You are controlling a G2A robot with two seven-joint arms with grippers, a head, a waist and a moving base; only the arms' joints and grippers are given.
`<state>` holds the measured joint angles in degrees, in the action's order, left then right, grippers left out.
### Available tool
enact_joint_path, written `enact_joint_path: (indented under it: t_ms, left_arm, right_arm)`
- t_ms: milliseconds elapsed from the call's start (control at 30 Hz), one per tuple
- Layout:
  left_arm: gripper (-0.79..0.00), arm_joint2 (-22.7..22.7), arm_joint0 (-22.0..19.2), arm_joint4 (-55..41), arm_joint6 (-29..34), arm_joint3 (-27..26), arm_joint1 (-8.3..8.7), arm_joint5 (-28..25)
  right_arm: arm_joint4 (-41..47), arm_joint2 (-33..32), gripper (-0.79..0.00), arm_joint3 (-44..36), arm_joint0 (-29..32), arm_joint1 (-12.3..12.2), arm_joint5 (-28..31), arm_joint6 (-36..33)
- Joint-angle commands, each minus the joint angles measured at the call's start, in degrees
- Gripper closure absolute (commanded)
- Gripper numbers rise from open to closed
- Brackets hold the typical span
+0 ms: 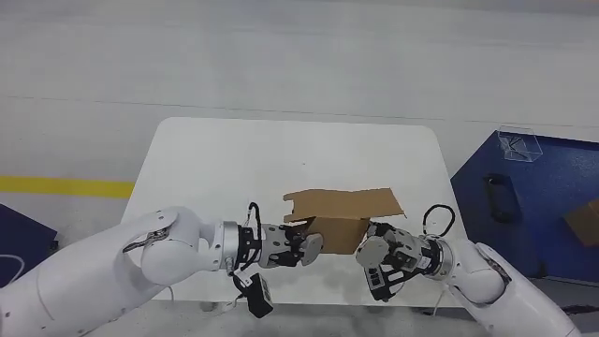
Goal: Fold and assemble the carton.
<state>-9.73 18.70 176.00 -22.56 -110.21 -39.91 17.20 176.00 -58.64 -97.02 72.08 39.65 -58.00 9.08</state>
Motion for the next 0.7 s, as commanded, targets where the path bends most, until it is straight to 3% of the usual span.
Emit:
enact_joint_path:
  t_ms: [0, 100, 667]
  left_arm:
    - [0.0, -0.01, -0.04, 0.0, -0.23, 0.07, -0.12, -0.08]
    - [0.0, -0.01, -0.11, 0.0, -0.46, 0.18, -0.33, -0.22]
    - [0.0, -0.01, -0.6, 0.0, -0.84, 1.39, -1.35, -0.52]
  right_arm:
    - [0.0, 0.32, -0.259, 0.09, -0.31, -0.2, 0.0, -0.31]
    - [0.0, 0.94, -0.228, 0.38, -0.79, -0.52, 0.0, -0.83]
    - [0.0, 3.09, -0.246, 3.16, -4.24, -1.39, 0.0, -1.68]
